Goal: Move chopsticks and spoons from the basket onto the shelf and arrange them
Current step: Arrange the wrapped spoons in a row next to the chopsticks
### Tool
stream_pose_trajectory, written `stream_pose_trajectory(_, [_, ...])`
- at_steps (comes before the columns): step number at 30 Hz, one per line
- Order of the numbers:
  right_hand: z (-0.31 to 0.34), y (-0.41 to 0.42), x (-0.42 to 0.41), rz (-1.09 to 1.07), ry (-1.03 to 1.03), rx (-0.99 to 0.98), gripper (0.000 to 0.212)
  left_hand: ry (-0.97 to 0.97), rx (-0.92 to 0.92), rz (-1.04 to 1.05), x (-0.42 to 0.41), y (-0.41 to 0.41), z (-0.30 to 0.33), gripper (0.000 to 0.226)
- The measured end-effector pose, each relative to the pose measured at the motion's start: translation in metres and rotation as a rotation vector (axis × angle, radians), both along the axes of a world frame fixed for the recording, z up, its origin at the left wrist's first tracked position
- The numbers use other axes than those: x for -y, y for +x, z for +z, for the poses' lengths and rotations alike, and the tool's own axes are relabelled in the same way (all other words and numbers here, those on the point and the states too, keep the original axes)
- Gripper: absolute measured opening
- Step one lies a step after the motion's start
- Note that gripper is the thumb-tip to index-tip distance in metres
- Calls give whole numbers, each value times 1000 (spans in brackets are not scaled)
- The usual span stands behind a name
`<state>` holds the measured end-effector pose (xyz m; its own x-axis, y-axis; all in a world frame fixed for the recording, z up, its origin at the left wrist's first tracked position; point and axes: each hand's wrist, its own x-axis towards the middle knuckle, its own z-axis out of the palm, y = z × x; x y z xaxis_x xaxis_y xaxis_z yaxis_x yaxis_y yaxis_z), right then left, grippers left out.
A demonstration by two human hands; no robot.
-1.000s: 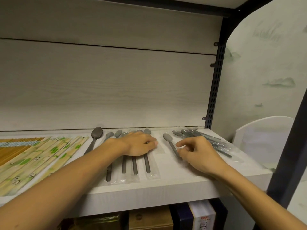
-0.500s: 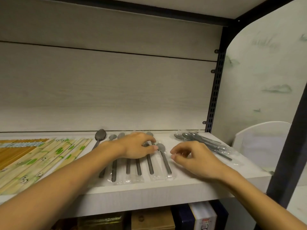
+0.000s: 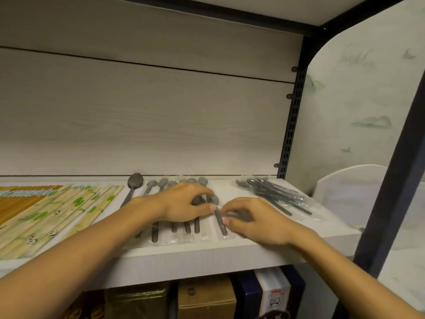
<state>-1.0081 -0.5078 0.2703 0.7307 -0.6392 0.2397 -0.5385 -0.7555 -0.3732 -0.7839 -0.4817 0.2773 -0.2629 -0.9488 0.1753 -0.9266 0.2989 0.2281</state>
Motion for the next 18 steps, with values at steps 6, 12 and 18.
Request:
stream_pose_trajectory(6, [13,-28,15,-179,-41,84,23,43,-20,80,1,-7,-4,72])
stream_pose_trajectory(12, [21,-67,71,-553,-176,144,19,-73,95,132,6,-18,5,60])
stream_pose_trajectory(18, [9,-65,91,-535,-121,6,8,-106,108,125,21,-28,10,49])
